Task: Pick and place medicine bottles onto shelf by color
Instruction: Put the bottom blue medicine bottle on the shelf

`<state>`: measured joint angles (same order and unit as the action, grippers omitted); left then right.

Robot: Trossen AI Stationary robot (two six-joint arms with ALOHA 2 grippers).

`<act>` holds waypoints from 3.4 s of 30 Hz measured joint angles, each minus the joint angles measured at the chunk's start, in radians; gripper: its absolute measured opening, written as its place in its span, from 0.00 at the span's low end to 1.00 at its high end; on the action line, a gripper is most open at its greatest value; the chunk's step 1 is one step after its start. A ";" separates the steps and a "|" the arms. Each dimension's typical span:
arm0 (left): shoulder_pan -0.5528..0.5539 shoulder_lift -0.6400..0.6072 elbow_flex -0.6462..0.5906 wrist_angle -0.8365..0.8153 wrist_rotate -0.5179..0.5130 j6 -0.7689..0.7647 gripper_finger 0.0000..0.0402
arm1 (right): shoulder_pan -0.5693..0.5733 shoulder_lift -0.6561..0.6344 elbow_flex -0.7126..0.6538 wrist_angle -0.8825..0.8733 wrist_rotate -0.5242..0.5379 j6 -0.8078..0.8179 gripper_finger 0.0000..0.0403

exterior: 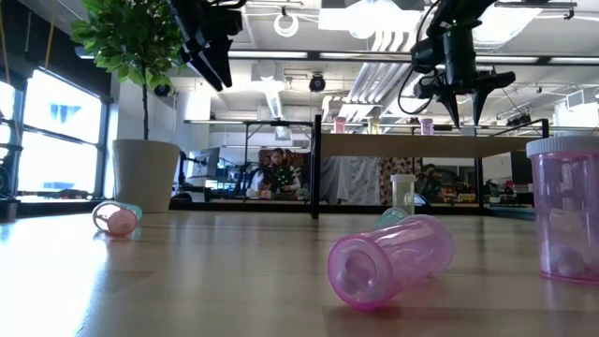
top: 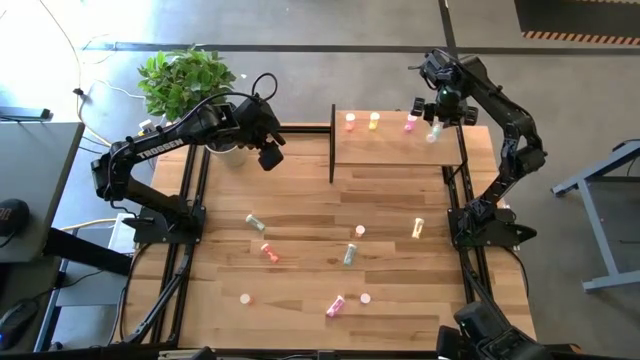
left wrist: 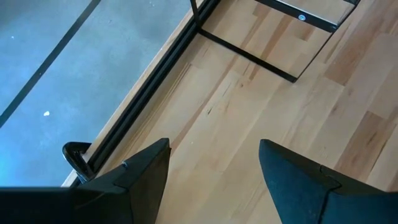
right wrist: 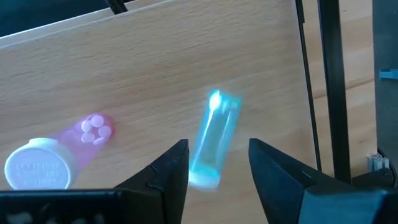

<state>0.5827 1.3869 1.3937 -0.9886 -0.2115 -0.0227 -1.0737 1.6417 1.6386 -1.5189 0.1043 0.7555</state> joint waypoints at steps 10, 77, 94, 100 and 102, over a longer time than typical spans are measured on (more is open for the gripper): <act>0.000 0.000 0.000 0.000 0.000 0.000 0.59 | 0.001 0.000 0.000 -0.034 -0.010 -0.044 0.38; 0.000 0.000 0.000 0.007 0.000 -0.026 0.59 | 0.150 -0.218 -0.348 0.249 0.048 0.248 0.38; 0.000 0.000 0.000 0.007 0.000 -0.026 0.59 | 0.150 -0.214 -0.348 0.231 0.057 0.246 0.27; 0.000 0.000 0.000 0.007 0.000 -0.026 0.59 | 0.151 -0.214 -0.347 0.198 0.052 0.232 0.23; 0.000 0.000 0.000 0.007 0.000 -0.026 0.59 | 0.151 -0.214 -0.347 0.196 0.052 0.229 0.22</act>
<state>0.5827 1.3869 1.3933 -0.9813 -0.2119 -0.0486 -0.9230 1.4273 1.2919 -1.3224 0.1566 0.9845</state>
